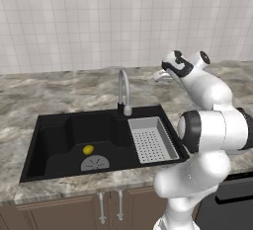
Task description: Dump the lemon from the pot into the sink. Then turn on the water and wash the lemon. Then turn off the water and put the lemon back in the pot.
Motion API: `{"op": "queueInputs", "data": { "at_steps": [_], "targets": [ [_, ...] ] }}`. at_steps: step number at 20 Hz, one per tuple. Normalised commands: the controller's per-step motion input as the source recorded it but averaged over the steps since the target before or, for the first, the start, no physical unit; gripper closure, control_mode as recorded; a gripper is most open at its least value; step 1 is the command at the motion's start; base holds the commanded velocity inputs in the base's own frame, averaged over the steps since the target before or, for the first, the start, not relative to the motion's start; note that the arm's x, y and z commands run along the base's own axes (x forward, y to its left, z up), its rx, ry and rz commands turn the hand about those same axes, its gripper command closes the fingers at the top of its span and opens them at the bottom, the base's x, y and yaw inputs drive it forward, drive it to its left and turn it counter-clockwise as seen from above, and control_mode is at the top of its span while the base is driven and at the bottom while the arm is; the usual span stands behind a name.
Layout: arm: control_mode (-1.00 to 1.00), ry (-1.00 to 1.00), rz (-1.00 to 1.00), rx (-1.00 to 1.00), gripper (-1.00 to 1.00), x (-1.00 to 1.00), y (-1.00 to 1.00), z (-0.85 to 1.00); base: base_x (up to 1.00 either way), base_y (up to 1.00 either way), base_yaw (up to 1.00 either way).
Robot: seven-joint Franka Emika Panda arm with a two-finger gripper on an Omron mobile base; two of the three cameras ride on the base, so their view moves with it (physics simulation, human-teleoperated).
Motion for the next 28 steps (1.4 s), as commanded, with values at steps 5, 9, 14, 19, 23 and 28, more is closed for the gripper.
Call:
{"op": "queueInputs", "data": {
  "at_steps": [5,9,14,19,23,28],
  "targets": [
    [-1.00,0.00,-0.05,-0.04,-1.00,-0.99,-0.02,0.89,0.00,0.00,0.00],
    [-1.00,0.00,-0.02,-0.07,-1.00,-1.00,0.14,0.62,0.00,0.00,0.00],
    [-1.00,0.00,-0.02,-0.09,-1.00,-1.00,0.51,0.32,0.00,0.00,0.00],
    [-1.00,0.00,-0.01,-0.10,-1.00,-0.99,0.73,0.24,0.00,0.00,0.00],
    [-1.00,0.02,0.00,-0.03,-1.00,-0.85,0.83,0.27,0.00,0.00,0.00],
    [-1.00,0.04,0.00,-0.01,-1.00,-0.64,0.84,0.06,0.00,0.00,0.00]
  ]
}}
